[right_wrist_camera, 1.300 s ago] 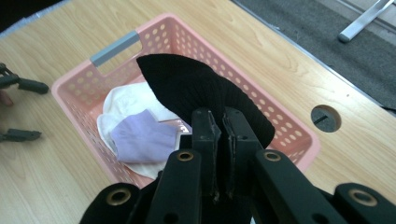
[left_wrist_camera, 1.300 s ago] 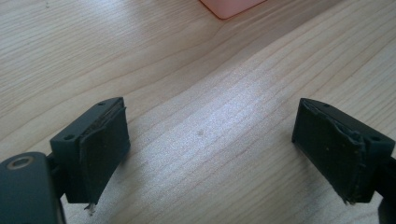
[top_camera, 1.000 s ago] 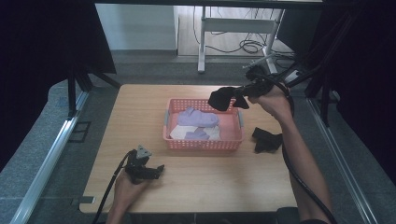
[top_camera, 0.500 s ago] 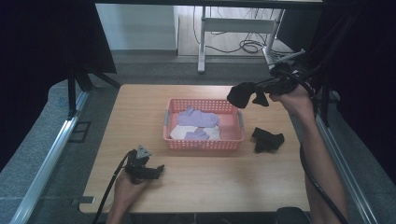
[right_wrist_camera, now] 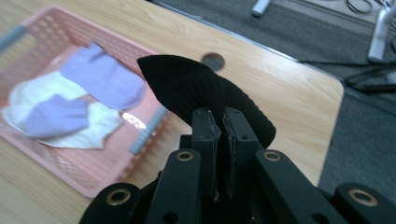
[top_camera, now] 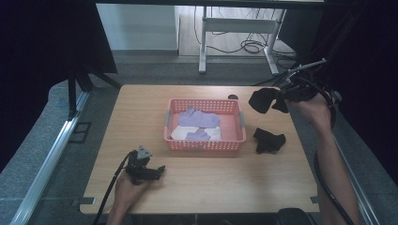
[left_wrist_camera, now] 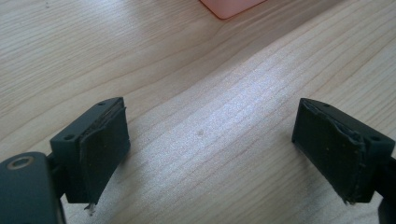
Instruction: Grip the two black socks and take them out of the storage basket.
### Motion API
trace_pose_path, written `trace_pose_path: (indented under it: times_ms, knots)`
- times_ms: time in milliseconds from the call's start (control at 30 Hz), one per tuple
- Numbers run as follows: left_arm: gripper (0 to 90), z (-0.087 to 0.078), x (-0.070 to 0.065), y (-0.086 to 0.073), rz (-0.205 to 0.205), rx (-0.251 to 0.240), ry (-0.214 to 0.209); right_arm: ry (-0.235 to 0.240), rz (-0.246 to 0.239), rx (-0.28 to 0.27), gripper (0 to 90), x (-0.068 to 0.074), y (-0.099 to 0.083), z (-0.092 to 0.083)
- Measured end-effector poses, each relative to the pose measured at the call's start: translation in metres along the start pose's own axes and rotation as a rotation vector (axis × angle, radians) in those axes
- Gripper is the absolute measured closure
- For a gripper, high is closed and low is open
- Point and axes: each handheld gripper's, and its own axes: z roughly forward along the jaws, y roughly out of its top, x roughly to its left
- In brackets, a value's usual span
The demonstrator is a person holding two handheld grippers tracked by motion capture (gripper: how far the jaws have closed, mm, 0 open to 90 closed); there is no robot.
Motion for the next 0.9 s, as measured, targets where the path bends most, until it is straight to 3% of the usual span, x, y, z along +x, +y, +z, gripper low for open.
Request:
trace_pose_path:
  times_ms: [400, 900]
  knots:
    - [10.6, 0.0, 0.0, 0.0, 0.002, 0.004, -0.001, -0.041, 0.062, 0.089, 84.4, -0.018, -0.039, 0.039]
    - [10.6, 0.0, -0.001, 0.0, -0.007, 0.0, -0.001, 0.021, 0.086, 0.227, 84.0, -0.007, -0.088, 0.109]
